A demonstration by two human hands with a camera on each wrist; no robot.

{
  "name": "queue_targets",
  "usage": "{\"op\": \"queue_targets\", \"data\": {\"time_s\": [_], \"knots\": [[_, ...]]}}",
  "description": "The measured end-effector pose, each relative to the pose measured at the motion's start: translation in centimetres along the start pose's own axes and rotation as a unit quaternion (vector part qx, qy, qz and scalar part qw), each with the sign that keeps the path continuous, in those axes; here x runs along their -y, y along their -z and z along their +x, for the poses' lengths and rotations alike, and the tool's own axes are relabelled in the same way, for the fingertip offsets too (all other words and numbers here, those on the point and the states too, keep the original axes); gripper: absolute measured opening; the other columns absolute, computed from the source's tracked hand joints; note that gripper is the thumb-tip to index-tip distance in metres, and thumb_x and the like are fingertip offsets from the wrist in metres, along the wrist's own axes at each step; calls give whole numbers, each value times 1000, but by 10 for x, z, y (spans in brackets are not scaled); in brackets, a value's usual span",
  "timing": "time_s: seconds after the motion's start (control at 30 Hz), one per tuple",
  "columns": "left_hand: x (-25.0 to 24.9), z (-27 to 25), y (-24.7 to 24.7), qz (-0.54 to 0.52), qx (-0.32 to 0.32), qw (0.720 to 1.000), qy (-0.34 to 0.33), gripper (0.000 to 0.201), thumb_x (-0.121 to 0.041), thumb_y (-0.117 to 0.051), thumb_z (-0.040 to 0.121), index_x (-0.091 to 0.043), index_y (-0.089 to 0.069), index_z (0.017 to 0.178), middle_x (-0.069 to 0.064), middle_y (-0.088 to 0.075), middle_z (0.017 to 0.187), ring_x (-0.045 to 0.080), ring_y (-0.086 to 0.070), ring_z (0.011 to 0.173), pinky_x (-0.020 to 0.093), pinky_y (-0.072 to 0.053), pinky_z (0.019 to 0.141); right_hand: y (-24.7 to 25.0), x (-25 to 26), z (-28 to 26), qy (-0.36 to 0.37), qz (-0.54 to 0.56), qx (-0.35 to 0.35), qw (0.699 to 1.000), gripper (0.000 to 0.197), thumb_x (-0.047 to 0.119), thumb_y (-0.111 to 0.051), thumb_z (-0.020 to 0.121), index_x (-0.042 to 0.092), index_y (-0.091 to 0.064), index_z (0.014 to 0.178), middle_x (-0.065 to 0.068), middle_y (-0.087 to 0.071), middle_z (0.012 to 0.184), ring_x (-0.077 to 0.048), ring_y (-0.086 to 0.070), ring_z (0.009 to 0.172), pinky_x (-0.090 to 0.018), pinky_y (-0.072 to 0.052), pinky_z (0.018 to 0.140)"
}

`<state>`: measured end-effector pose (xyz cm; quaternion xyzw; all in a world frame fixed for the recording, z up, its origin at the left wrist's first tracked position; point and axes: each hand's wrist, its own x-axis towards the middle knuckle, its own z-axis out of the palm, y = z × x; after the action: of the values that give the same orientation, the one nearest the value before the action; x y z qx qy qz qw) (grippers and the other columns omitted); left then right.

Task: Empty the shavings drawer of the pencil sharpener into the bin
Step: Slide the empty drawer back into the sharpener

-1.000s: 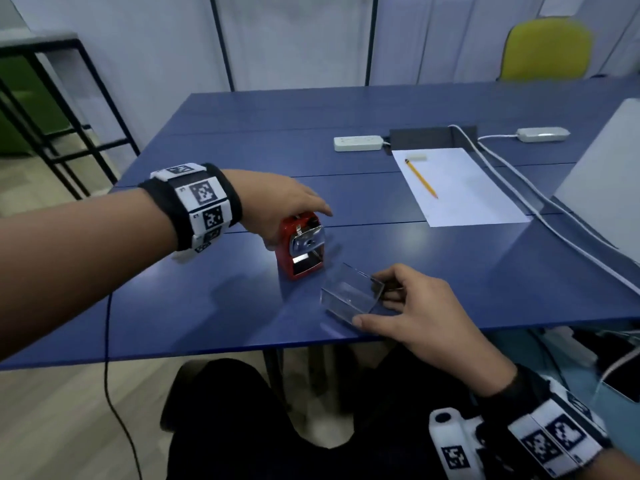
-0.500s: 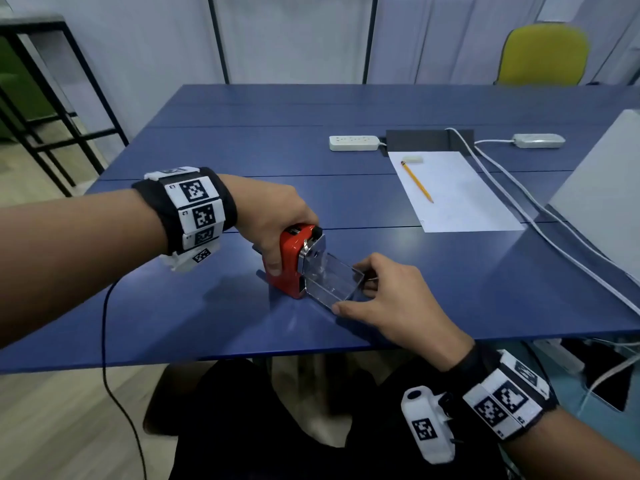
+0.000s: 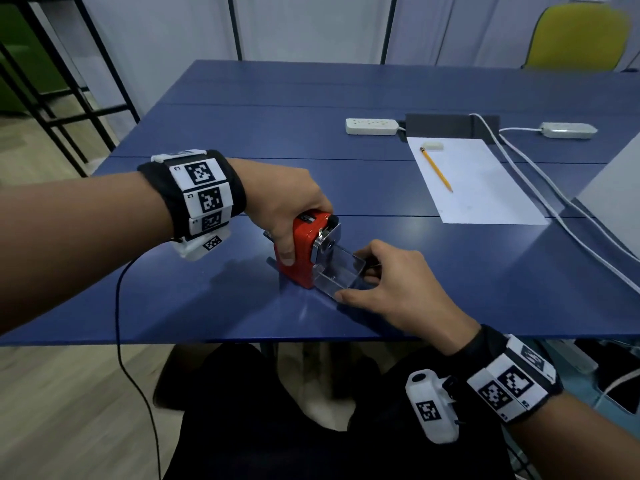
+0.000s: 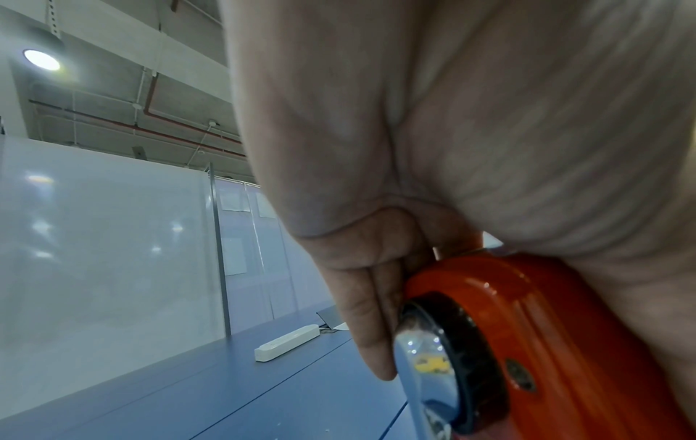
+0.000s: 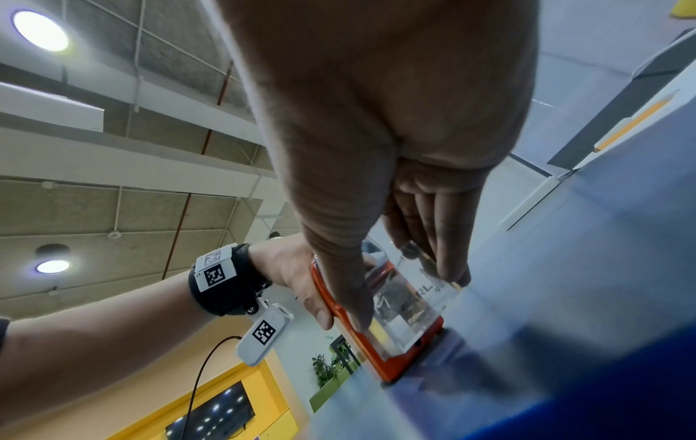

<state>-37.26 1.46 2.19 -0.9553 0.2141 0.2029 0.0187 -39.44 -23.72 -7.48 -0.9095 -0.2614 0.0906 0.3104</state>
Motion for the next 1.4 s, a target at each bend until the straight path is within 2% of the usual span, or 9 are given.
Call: {"op": "queue_targets", "data": {"time_s": [0.37, 0.57, 0.67, 0.77, 0.9, 1.03, 1.13, 1.23, 1.4], "knots": [[3, 4, -1, 4, 2, 1000, -6, 69, -71, -87, 51, -37, -65, 107, -9, -79, 88, 9, -74, 79, 35, -63, 75, 2, 6, 16, 22, -22, 19, 999, 66, 55, -96, 70, 21, -70, 121, 10, -76, 103, -9, -73, 93, -27, -61, 82], [2, 6, -1, 5, 5, 1000, -7, 67, -70, -89, 52, -40, -64, 106, -9, -80, 87, 9, -76, 79, 34, -64, 74, 3, 5, 20, 19, -12, 20, 1000, 69, 56, -99, 65, 21, -72, 119, 8, -74, 99, -13, -72, 92, -38, -64, 85], [1, 6, 0, 7, 6, 1000, -6, 68, -74, -86, 49, -44, -62, 105, -8, -80, 86, 10, -76, 78, 33, -63, 74, 1, 8, 21, 19, -11, 23, 1000, 71, 54, -99, 66, 19, -72, 122, 8, -72, 98, -14, -70, 91, -33, -61, 83], [-3, 3, 0, 10, 13, 1000, 2, 69, -75, -85, 48, -43, -61, 105, -8, -80, 85, 9, -76, 77, 33, -63, 74, -4, 16, 23, 17, -9, 19, 1000, 58, 53, -99, 68, 23, -66, 105, 11, -68, 90, -15, -67, 87, -27, -54, 71], [-9, -1, 2, 3, 18, 1000, 16, 73, -73, -87, 49, -40, -63, 109, -8, -81, 87, 9, -76, 79, 35, -64, 76, -9, 17, 23, 13, 13, 12, 1000, 62, 53, -100, 66, 23, -67, 109, 3, -77, 103, -19, -74, 98, -37, -63, 86], [-19, -14, 3, -7, 8, 999, 49, 83, -66, -92, 58, -40, -58, 128, -12, -73, 113, 13, -71, 102, 39, -61, 90, -4, 16, 25, 22, 17, 39, 999, 86, 49, -100, 69, 17, -64, 140, -2, -76, 128, -19, -73, 116, -38, -60, 102], [-26, -28, -11, 14, -43, 993, 112, 119, -72, -88, 62, -36, -29, 159, -5, -48, 143, 23, -59, 126, 44, -56, 101, 3, 12, 26, 27, 17, 56, 998, 102, 42, -99, 74, 18, -49, 160, -4, -68, 146, -18, -70, 128, -37, -56, 110], [-40, -45, -26, 64, -85, 977, 182, 126, -81, -77, 67, -37, -12, 165, 2, -40, 147, 30, -61, 124, 46, -58, 91, 3, 5, 23, 25, 25, 66, 997, 90, 32, -95, 83, 20, -49, 159, -4, -70, 143, -17, -72, 123, -36, -59, 107], [-49, -44, -32, 93, -134, 972, 167, 93, -47, -82, 85, -34, -29, 160, 5, -56, 136, 34, -69, 100, 46, -59, 81, -6, 6, 27, 31, 18, 37, 999, 60, 26, -89, 89, 14, -66, 144, -5, -80, 121, -15, -78, 109, -24, -57, 98]]}}
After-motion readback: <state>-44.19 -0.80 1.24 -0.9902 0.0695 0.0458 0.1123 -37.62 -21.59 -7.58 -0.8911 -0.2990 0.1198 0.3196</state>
